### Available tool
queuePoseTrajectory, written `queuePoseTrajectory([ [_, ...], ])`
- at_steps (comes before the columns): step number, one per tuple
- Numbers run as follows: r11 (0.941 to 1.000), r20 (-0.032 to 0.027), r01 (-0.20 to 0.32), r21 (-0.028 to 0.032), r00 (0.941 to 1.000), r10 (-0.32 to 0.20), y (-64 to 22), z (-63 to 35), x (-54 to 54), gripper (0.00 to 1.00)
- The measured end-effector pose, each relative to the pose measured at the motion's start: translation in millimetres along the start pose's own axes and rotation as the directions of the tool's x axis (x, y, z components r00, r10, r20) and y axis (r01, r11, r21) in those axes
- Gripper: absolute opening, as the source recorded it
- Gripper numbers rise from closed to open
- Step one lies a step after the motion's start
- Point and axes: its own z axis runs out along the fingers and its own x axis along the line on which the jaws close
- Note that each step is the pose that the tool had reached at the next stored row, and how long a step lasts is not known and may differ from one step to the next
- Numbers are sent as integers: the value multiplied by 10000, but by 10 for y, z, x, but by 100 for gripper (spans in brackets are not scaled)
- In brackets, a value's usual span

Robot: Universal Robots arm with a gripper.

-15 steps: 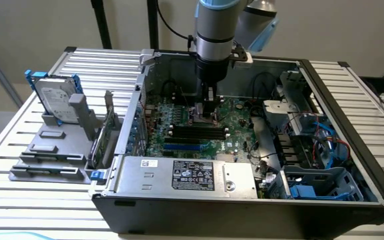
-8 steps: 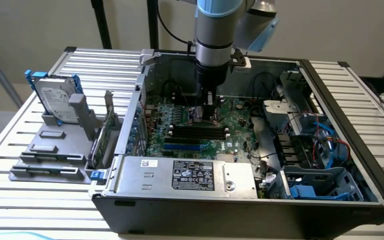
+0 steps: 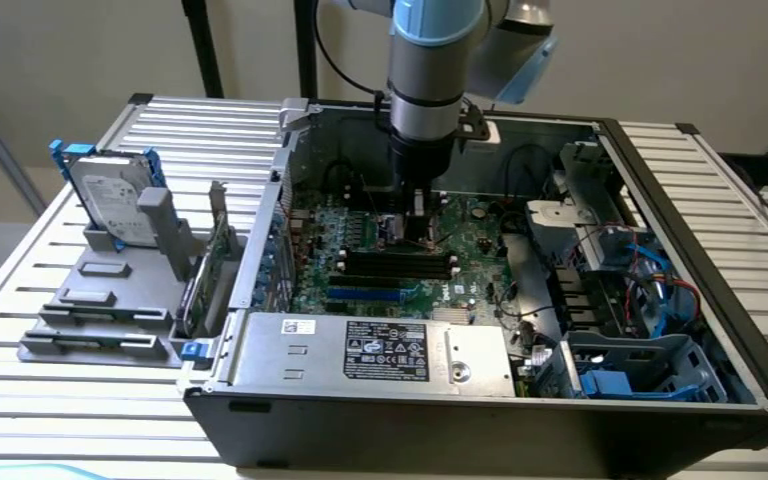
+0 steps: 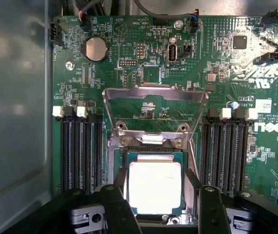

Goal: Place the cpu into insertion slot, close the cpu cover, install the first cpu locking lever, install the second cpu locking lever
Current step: 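Place the cpu into insertion slot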

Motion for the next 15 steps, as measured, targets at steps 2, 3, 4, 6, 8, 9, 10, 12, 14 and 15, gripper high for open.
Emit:
queuePoseTrajectory([
  [2,10000,2,-42,-2,10000,42,-3,8,-1,54],
  [3,10000,3,-72,-3,10000,72,-5,11,-1,54],
  [4,9999,3,-101,-5,9999,101,-6,15,-1,54],
  [6,9999,6,-150,-7,9999,150,-12,19,-1,54],
  [8,9998,8,-190,-8,9998,190,-18,22,1,54],
  [9,9998,8,-210,-9,9998,210,-22,23,2,54],
  [10,9997,7,-227,-11,9997,227,-25,25,4,54],
  [12,9997,6,-253,-14,9997,253,-26,29,12,54],
  [14,9997,9,-259,-14,9997,259,-26,31,25,54],
  [15,9997,9,-261,-13,9997,261,-26,32,33,54],
])
